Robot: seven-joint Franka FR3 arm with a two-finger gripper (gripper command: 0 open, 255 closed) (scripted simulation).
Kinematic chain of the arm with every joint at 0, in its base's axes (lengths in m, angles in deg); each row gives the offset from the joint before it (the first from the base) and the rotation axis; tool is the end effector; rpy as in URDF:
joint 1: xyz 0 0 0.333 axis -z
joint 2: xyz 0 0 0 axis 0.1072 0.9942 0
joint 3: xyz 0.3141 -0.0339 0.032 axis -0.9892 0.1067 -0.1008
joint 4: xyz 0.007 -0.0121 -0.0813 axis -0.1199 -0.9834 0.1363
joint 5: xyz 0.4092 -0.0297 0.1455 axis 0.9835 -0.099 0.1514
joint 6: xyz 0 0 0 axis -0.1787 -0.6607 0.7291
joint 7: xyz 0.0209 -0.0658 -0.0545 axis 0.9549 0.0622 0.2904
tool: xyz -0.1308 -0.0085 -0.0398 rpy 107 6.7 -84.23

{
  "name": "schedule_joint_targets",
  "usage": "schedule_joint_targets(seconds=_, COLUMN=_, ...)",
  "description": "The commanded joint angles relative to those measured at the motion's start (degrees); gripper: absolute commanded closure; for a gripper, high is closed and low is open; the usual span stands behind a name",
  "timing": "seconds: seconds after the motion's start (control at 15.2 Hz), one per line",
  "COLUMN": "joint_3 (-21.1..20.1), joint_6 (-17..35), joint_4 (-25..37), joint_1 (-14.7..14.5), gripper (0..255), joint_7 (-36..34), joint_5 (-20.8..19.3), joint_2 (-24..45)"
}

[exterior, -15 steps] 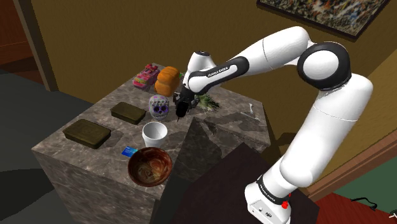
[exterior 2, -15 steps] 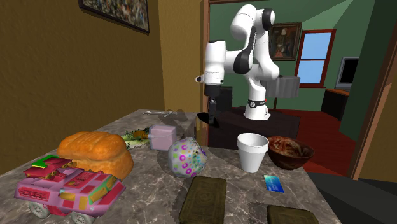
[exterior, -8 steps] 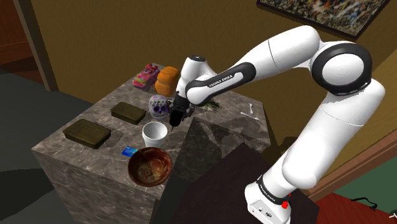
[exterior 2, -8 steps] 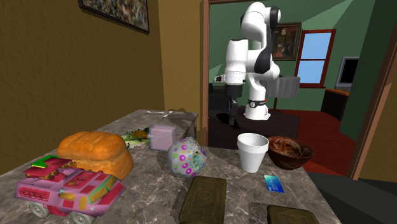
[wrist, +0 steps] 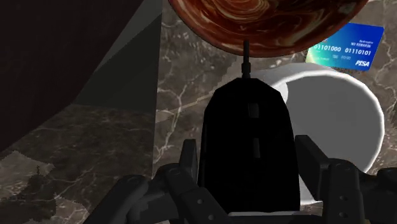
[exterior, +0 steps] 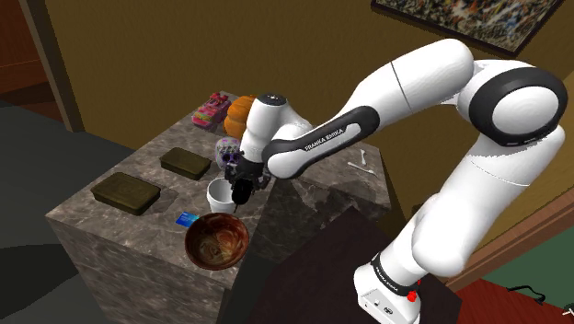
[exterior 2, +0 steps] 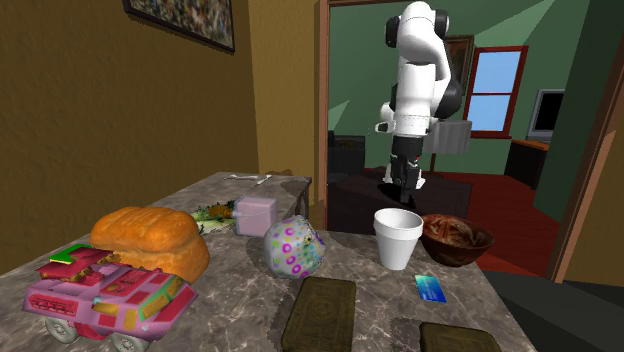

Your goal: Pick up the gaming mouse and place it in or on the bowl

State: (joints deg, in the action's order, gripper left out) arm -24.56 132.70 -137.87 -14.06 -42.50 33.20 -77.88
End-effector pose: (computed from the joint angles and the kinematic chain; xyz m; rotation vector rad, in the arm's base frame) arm 0.4960 0.2288 0.2295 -2.8568 1.2220 -0.1140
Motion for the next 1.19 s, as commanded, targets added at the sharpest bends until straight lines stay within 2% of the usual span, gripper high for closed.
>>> schedule_joint_targets(seconds=0.0, joint_3=-1.28, joint_6=-0.10, joint_4=-0.75, joint_1=-1.77, gripper=255, joint_7=-3.42, joint_5=-0.23, joint_2=-0.74)
schedule_joint_targets(seconds=0.59, joint_3=-6.24, joint_6=-1.24, joint_4=0.89, joint_1=-9.55, gripper=255, joint_7=-18.41, joint_5=-3.29, joint_2=0.81)
schedule_joint_targets(seconds=1.12, joint_3=-4.61, joint_6=4.19, joint_4=0.33, joint_1=-10.54, gripper=255, joint_7=-22.15, joint_5=-8.24, joint_2=6.33)
